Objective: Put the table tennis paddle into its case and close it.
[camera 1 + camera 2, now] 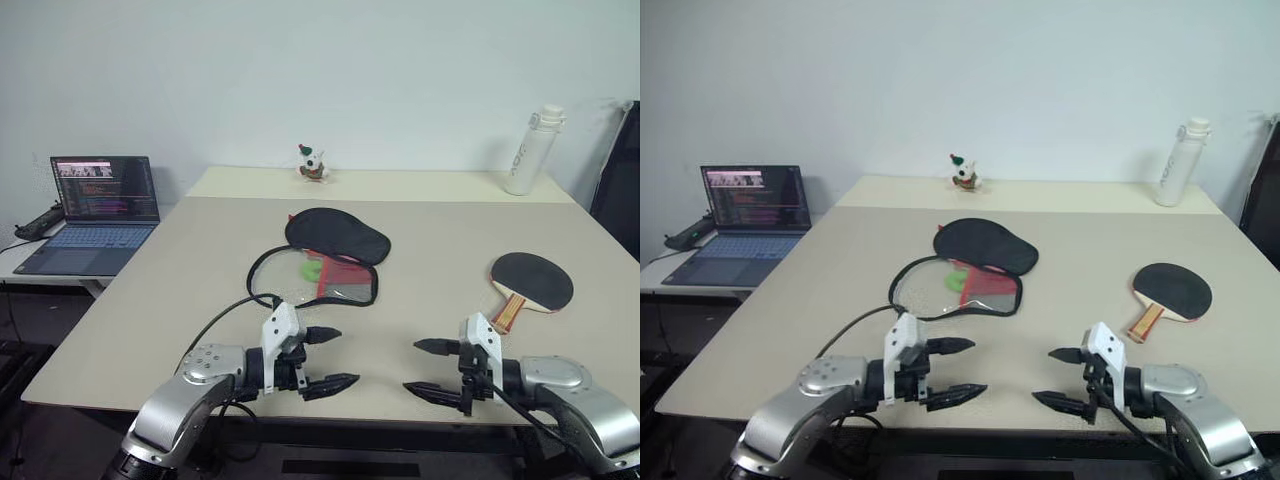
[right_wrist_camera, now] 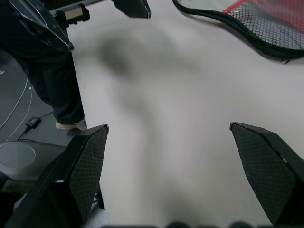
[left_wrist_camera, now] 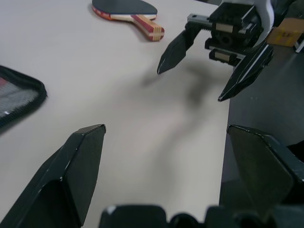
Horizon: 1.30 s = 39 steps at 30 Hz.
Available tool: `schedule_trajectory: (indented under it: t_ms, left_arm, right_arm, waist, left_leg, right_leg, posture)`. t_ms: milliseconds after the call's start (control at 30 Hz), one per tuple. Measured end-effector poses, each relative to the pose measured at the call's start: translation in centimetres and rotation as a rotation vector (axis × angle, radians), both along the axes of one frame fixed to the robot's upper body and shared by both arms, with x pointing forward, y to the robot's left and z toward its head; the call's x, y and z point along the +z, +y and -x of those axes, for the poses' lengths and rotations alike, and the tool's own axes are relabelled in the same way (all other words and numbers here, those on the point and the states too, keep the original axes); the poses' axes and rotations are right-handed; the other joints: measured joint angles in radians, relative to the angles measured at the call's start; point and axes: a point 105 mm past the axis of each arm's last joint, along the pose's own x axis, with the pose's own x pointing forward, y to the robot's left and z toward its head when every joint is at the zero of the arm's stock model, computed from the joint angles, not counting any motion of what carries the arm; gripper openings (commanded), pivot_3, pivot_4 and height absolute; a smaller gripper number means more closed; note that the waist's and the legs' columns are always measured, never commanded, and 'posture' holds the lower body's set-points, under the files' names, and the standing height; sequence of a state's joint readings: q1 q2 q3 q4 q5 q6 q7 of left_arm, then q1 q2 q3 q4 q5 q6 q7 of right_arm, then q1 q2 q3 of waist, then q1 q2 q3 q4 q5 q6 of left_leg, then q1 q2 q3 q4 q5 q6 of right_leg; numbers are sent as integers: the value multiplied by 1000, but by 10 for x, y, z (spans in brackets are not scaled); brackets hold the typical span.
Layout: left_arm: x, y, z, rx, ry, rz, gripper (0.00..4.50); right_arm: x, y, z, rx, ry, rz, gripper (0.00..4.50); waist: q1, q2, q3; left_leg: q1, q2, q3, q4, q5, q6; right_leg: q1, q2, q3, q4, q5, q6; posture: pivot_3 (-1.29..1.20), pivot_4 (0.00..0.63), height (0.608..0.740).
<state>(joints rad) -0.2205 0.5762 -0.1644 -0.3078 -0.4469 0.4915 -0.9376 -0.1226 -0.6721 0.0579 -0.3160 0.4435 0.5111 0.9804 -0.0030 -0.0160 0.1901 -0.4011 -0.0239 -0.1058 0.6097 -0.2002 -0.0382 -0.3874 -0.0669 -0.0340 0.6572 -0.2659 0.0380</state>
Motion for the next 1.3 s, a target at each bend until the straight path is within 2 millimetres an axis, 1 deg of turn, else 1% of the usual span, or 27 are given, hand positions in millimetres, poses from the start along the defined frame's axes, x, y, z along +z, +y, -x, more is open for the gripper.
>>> schedule_trajectory:
  t_ms: [100,233,400,533,600,700,767,833,900,1067,1133,1300]
  left_arm:
    - [-3,-3,-3,-4,11,17,4456]
    - [-6,-3,-14,21,15,29,4456]
    - [6,-8,-31,18,-32,53,4456]
    - [13,-14,-48,31,-69,75,4456]
    - [15,-13,-60,50,-96,55,4456]
    - [14,-7,-76,88,-133,7,4456]
    - [9,-3,-87,110,-136,-25,4456]
    - [4,-3,-94,103,-128,-48,4456]
    - [0,-7,-100,85,-119,-60,4456]
    - [0,-18,-120,58,-128,-92,4456]
    - [0,-20,-123,49,-139,-99,4456]
    - [-11,-20,-127,33,-119,-141,4456]
  right_arm:
    - [3,-3,1,1,-5,16,4500]
    - [5,-12,2,-48,-9,38,4500]
    - [20,-18,1,-87,-64,44,4500]
    - [27,-19,1,-126,-75,21,4500]
    - [31,-17,-1,-143,-84,-1,4500]
    - [44,-12,-9,-158,-117,-33,4500]
    - [59,-9,-19,-189,-154,-43,4500]
    - [71,-6,-24,-213,-161,-49,4500]
    - [78,-5,-26,-227,-141,-48,4500]
    - [81,0,-26,-240,-115,-41,4500]
    - [79,1,-27,-246,-123,-29,4500]
    - [65,2,-17,-234,-138,4,4500]
  waist:
    - [2,0,0]
    - [4,0,0]
    - [4,-1,0]
    - [4,-1,0]
    - [2,-1,1]
    - [0,-1,1]
    - [0,-1,1]
    - [2,-1,1]
    - [3,-1,1]
    - [5,-2,1]
    - [2,-2,1]
    - [0,-2,1]
  left_leg:
    - [0,0,0,1,0,0]
    - [0,0,0,1,0,0]
    - [0,-1,0,1,0,0]
    - [0,-1,0,1,0,0]
    - [0,-2,0,1,0,0]
    - [0,-2,0,1,0,0]
    - [0,-2,0,1,0,0]
    - [0,-2,-1,1,0,0]
    - [-1,-2,-1,1,0,0]
    - [-3,-3,-1,1,0,0]
    - [-3,-3,-1,1,0,0]
    - [-3,-3,-1,1,0,0]
  right_leg:
    - [1,0,0,0,0,0]
    - [1,0,0,0,0,0]
    - [1,0,-1,0,0,0]
    - [1,0,0,0,0,1]
    - [1,1,0,0,0,1]
    - [0,3,0,0,1,1]
    - [0,4,-1,0,1,0]
    - [0,5,-1,0,1,0]
    - [0,5,-2,0,1,0]
    - [-1,5,-3,-2,1,0]
    - [-1,5,-3,-2,1,0]
    - [-2,6,-3,-1,1,0]
  posture:
    - [0,150,740]
    - [0,150,740]
    - [0,150,740]
    - [0,150,740]
    - [0,150,740]
    - [0,150,740]
    - [0,150,740]
    - [0,150,740]
    - [0,150,740]
    - [0,150,740]
    - [0,150,740]
    - [0,150,740]
